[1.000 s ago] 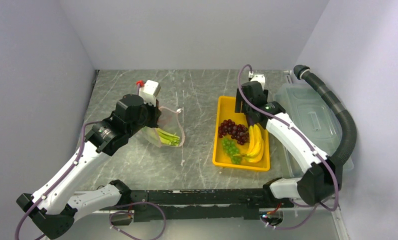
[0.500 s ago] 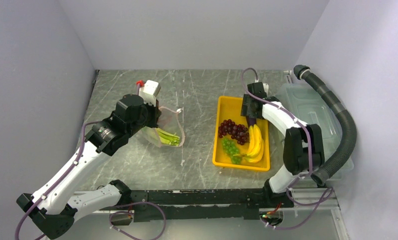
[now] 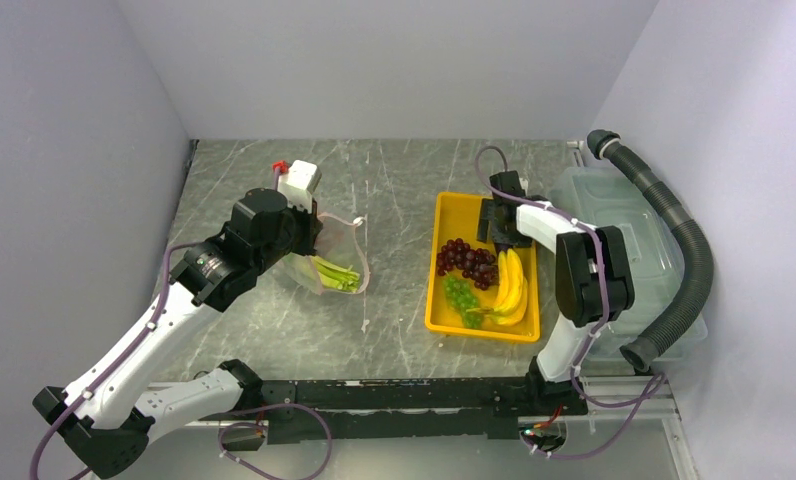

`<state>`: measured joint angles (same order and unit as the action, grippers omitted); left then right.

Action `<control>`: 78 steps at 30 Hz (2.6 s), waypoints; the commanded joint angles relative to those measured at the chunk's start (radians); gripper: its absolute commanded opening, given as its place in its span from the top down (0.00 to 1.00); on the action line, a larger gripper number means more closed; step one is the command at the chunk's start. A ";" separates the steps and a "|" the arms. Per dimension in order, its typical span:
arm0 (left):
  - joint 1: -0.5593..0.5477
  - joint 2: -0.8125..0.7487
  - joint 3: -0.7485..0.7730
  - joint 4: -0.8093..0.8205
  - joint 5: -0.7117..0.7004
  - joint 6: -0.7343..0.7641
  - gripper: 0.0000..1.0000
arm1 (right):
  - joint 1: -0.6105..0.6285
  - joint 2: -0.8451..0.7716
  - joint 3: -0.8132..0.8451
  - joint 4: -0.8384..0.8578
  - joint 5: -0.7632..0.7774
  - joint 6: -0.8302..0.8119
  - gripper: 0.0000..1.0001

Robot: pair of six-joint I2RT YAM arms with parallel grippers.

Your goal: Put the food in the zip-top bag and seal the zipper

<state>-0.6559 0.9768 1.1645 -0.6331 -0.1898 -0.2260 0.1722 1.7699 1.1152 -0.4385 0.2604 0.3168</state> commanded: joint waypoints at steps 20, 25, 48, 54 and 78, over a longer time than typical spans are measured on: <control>0.003 -0.019 0.008 0.026 -0.009 -0.005 1.00 | -0.004 -0.156 0.008 0.046 0.090 -0.010 0.78; 0.003 -0.020 0.008 0.026 -0.008 -0.005 1.00 | 0.004 -0.240 -0.006 0.061 0.114 -0.011 0.79; 0.003 -0.010 0.007 0.027 -0.009 -0.005 1.00 | 0.258 -0.605 -0.017 0.012 -0.168 -0.076 0.76; 0.003 -0.005 0.008 0.027 -0.007 -0.006 1.00 | 0.285 -0.706 -0.035 -0.012 -0.450 -0.096 0.76; 0.002 0.000 0.008 0.024 -0.010 -0.011 1.00 | 0.541 -0.704 0.044 -0.097 -0.702 -0.063 0.76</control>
<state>-0.6559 0.9794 1.1645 -0.6331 -0.1902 -0.2264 0.6540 1.0275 1.0916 -0.5381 -0.4389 0.2359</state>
